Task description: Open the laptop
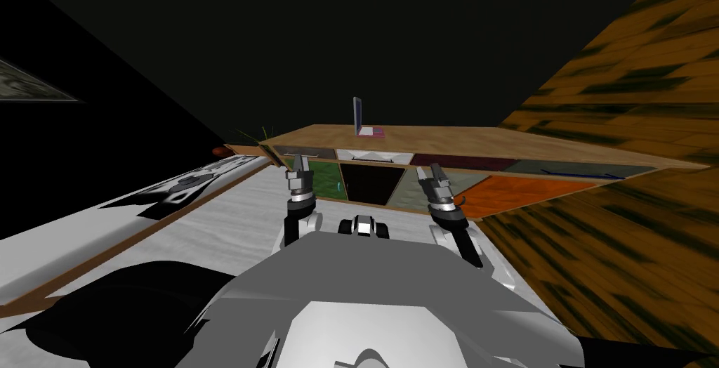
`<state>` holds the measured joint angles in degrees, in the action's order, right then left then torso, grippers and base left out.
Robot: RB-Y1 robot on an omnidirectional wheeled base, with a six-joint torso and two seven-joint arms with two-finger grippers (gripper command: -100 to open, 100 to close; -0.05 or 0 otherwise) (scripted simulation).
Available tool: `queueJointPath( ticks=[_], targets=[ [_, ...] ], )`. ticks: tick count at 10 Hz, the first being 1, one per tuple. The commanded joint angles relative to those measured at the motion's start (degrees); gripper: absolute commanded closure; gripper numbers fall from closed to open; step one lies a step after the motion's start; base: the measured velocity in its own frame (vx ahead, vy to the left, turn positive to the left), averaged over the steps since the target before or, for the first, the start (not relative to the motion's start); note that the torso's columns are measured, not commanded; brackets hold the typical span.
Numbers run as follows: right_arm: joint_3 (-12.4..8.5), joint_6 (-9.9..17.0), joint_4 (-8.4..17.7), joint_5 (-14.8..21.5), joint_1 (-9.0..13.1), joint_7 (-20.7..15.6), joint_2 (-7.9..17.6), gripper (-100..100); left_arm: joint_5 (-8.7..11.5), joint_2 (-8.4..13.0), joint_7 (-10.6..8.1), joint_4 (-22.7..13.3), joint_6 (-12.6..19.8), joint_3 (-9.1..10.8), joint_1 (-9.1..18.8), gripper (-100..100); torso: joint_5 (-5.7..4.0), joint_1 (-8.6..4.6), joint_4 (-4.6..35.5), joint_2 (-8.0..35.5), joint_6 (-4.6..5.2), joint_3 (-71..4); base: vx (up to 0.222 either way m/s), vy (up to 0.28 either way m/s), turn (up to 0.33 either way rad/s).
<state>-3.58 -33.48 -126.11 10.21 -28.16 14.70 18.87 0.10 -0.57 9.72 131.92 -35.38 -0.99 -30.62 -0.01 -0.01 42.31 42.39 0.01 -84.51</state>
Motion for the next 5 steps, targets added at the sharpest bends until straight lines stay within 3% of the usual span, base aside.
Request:
queueJointPath(
  ticks=[1, 4, 5],
  targets=[
    [-2.41, -0.02, 2.03, 3.85, 0.43, 1.56, 4.55, -100, 0.00, 0.00, 0.00, 0.00, 0.00, 0.00, 0.00, 0, 0.01, 0.03, -0.01, -0.07, -0.01, -0.03, -0.066, 0.012, -0.019],
    [-3.94, 0.00, 3.51, 6.27, 0.73, 2.49, 8.78, -100, 0.00, 0.00, 0.00, 0.00, 0.00, 0.00, 0.00, 0, 0.01, 0.03, -0.04, -0.15, 0.00, -0.10, -0.048, 0.016, -0.015],
    [-5.52, 0.03, 5.07, 8.77, 1.01, 3.44, 10.80, -100, 0.00, 0.00, 0.00, 0.00, 0.00, 0.00, 0.00, 0, 0.01, 0.03, -0.04, -0.15, -0.01, -0.09, -0.037, 0.026, -0.012]
  ],
)
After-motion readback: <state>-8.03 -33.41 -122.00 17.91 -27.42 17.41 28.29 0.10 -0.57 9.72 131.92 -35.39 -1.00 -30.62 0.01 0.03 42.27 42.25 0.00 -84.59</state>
